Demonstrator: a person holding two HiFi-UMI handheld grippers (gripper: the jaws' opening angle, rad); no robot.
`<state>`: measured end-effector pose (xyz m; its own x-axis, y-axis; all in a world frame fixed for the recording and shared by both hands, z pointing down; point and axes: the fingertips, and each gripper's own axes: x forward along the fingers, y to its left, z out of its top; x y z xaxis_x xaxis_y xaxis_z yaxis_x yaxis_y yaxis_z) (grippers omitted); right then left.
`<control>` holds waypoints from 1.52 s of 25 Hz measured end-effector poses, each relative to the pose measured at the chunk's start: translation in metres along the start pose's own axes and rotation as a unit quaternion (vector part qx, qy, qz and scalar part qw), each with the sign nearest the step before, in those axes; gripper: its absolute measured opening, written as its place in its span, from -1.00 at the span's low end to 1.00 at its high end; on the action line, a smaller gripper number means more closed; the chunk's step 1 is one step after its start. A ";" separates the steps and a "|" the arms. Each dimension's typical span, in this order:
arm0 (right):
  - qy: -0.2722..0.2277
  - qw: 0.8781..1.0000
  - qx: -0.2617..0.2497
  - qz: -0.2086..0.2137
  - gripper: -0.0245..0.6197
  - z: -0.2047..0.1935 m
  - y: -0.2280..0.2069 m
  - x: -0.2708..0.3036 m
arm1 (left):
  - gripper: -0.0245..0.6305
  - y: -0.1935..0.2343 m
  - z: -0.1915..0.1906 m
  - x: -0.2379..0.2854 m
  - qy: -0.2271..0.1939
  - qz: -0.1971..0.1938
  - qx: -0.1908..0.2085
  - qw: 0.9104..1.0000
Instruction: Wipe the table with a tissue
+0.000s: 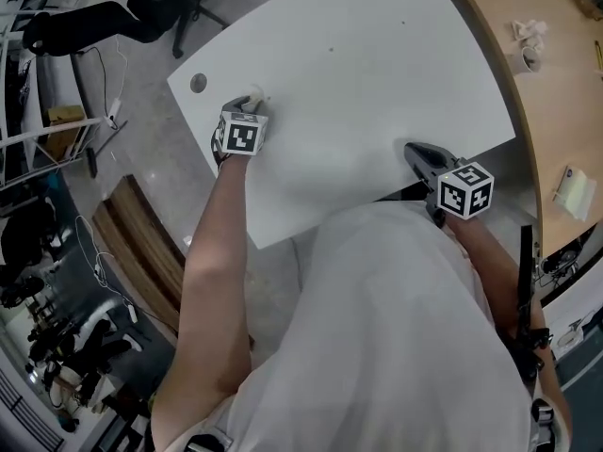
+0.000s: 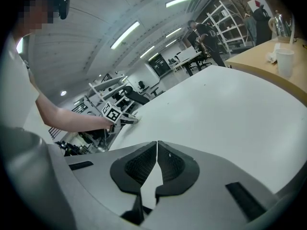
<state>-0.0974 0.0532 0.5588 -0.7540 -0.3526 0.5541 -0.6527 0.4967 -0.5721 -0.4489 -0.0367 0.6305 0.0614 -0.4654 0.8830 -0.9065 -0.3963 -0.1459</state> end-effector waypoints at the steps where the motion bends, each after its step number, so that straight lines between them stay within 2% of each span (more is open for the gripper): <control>1: 0.002 1.000 0.001 0.001 -0.87 0.000 -0.003 0.000 | -0.56 -0.002 0.001 0.001 0.002 -0.004 0.008 1.000; 4: 0.011 1.000 0.004 0.000 -0.87 -0.004 -0.008 -0.003 | -0.56 -0.010 0.003 0.004 0.024 -0.036 0.052 0.998; 9: 0.019 1.000 0.003 0.007 -0.87 -0.006 -0.007 0.000 | -0.56 -0.010 0.002 0.001 0.090 -0.073 0.128 0.985; 13: 0.019 1.000 0.007 0.010 -0.87 -0.003 -0.011 0.000 | -0.56 -0.013 0.002 -0.002 0.107 -0.080 0.176 0.975; 16: 0.018 1.000 0.008 0.014 -0.87 -0.001 -0.014 0.002 | -0.56 -0.017 0.004 0.000 0.112 -0.077 0.195 0.971; 23: 0.020 1.000 0.012 0.019 -0.86 -0.003 -0.019 0.001 | -0.56 -0.047 0.012 -0.001 0.102 -0.077 0.204 0.971; 26: 0.017 1.000 0.008 0.023 -0.87 0.003 -0.017 0.003 | -0.56 -0.063 0.017 -0.004 0.091 -0.063 0.197 0.974; 30: 0.017 0.999 -0.003 0.032 -0.87 0.006 -0.018 0.008 | -0.56 -0.100 0.029 -0.003 0.063 -0.074 0.186 0.978; 34: 0.018 0.999 -0.016 0.040 -0.87 0.012 -0.015 0.011 | -0.56 -0.124 0.036 -0.003 0.043 -0.072 0.163 0.983; 38: 0.015 0.999 -0.022 0.039 -0.87 0.024 -0.012 0.014 | -0.56 -0.153 0.047 -0.015 0.006 -0.076 0.120 0.990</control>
<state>-0.1021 0.0236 0.5593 -0.7999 -0.2877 0.5266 -0.5870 0.5571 -0.5874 -0.2916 -0.0064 0.6181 0.1839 -0.3768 0.9079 -0.7611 -0.6391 -0.1110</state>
